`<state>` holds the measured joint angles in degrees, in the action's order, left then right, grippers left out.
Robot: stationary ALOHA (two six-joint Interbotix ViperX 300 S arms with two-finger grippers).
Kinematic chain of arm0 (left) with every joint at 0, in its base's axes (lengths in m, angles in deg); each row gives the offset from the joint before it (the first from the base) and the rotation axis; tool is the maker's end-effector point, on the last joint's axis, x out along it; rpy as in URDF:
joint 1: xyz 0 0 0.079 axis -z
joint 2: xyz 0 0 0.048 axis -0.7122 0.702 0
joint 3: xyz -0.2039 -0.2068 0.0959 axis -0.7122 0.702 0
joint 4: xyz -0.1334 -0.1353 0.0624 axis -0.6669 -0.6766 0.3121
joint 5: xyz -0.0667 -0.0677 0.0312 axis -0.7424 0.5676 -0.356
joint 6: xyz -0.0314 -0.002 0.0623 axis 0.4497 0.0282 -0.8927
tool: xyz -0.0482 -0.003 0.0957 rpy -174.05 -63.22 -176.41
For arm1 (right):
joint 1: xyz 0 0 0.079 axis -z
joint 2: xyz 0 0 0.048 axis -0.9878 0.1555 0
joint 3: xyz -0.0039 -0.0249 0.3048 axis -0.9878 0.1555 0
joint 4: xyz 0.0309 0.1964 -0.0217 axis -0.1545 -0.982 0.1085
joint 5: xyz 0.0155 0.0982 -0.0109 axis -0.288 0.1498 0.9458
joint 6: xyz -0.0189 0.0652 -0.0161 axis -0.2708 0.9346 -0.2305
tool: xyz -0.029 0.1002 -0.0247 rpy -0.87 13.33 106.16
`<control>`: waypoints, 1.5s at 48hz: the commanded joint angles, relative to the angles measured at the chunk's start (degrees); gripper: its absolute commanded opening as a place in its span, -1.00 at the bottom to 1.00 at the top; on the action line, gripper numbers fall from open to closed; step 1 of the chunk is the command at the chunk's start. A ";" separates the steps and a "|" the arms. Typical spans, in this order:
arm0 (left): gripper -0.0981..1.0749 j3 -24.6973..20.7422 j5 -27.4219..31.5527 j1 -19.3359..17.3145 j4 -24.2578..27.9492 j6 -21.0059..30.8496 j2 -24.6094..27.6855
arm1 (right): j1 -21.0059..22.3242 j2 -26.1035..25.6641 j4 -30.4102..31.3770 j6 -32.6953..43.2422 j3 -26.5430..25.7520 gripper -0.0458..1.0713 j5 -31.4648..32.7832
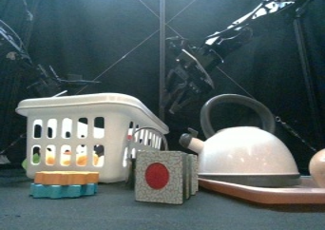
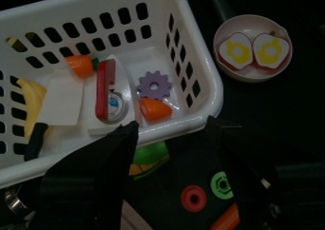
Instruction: Hand over starfruit bottom
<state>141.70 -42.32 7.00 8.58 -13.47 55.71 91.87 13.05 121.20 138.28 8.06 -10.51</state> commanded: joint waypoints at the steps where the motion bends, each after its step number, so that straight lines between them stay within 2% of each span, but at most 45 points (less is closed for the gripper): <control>1: 0.38 -1.49 -0.97 0.26 -0.09 0.00 -0.44 | 0.35 -0.88 0.62 -0.18 -2.02 0.73 -0.53; 7: 0.37 -2.37 -2.90 2.90 -0.62 -0.18 -2.20 | 0.35 -1.49 3.43 -0.18 -2.64 0.73 -1.49; 13: 0.38 -3.87 -5.45 8.44 -0.70 -0.18 -6.33 | 0.00 -3.16 7.21 0.00 -2.81 0.73 -5.45; 24: 0.38 -5.10 -10.72 18.81 -1.32 -0.09 -14.68 | 0.18 -5.63 8.70 0.35 -1.49 0.73 -18.46; 28: 0.38 -4.48 -15.21 22.76 -0.70 -0.53 -16.00 | 0.53 -6.06 7.73 0.79 -0.88 0.74 -24.17; 32: 0.38 -3.52 -21.80 25.84 1.58 -1.76 -16.26 | 2.11 -6.15 3.87 0.70 -0.09 0.75 -31.64; 38: 0.38 -2.55 -29.62 26.81 4.75 -4.57 -15.64 | 4.57 -5.80 -2.29 0.44 1.85 0.75 -43.42; 42: 0.38 -2.37 -33.22 26.81 4.83 -5.89 -14.94 | 6.06 -5.71 -5.01 0.44 3.16 0.75 -49.04; 48: 0.38 -2.81 -37.79 26.81 4.83 -7.56 -13.18 | 7.73 -4.92 -8.09 0.53 4.22 0.75 -55.28; 60: 0.38 -6.15 -43.51 26.81 3.60 -14.24 -6.06 | 7.47 -1.41 -12.04 0.97 3.25 0.75 -64.78; 67: 0.38 -8.00 -45.53 26.63 0.79 -21.53 -3.43 | 7.47 0.26 -19.42 1.76 4.13 0.75 -70.75; 72: 0.38 -8.61 -47.29 26.54 -3.96 -27.07 -1.76 | 7.38 1.05 -22.15 3.43 4.48 0.75 -74.09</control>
<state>135.20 -87.49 33.81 8.84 -36.14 52.55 99.34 14.45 101.16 140.92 12.98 -81.70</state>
